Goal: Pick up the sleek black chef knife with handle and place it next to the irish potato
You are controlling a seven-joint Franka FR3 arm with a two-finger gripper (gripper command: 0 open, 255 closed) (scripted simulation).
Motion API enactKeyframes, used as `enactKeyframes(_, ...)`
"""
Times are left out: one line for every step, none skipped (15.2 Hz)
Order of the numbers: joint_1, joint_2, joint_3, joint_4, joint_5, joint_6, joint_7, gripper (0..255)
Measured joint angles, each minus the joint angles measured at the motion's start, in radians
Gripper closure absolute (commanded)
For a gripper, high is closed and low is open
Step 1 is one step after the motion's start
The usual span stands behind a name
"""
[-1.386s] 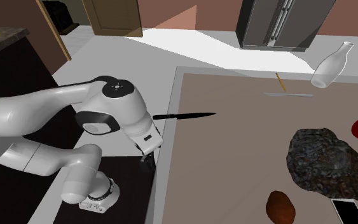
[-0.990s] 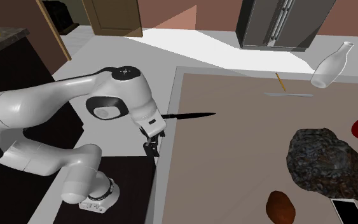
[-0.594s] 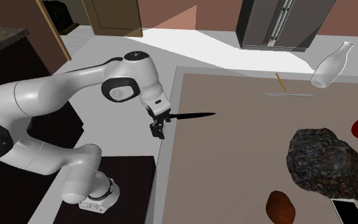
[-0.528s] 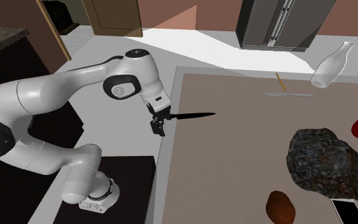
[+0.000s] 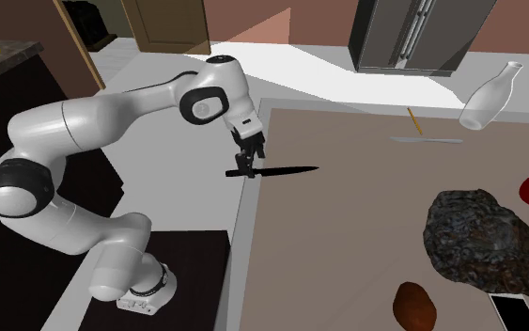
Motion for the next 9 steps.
enactKeyframes(-0.001, 0.006, 0.008, -0.003, -0.001, 0.009, 0.010, 0)
enactKeyframes(-0.001, 0.007, 0.011, -0.012, -0.002, 0.019, 0.014, 0)
enactKeyframes(-0.001, 0.008, 0.013, -0.025, -0.002, 0.032, 0.015, 0)
enactKeyframes(-0.001, 0.009, 0.014, -0.036, -0.002, 0.045, 0.017, 0)
enactKeyframes(-0.002, 0.011, 0.014, -0.048, -0.002, 0.058, 0.016, 0)
enactKeyframes(-0.003, 0.016, 0.017, -0.059, -0.004, 0.075, 0.018, 0)
enactKeyframes(-0.003, 0.017, 0.018, -0.067, -0.004, 0.083, 0.020, 0)
enactKeyframes(-0.003, 0.016, 0.018, -0.073, -0.004, 0.088, 0.019, 0)
enactKeyframes(-0.003, 0.016, 0.017, -0.076, -0.004, 0.091, 0.019, 0)
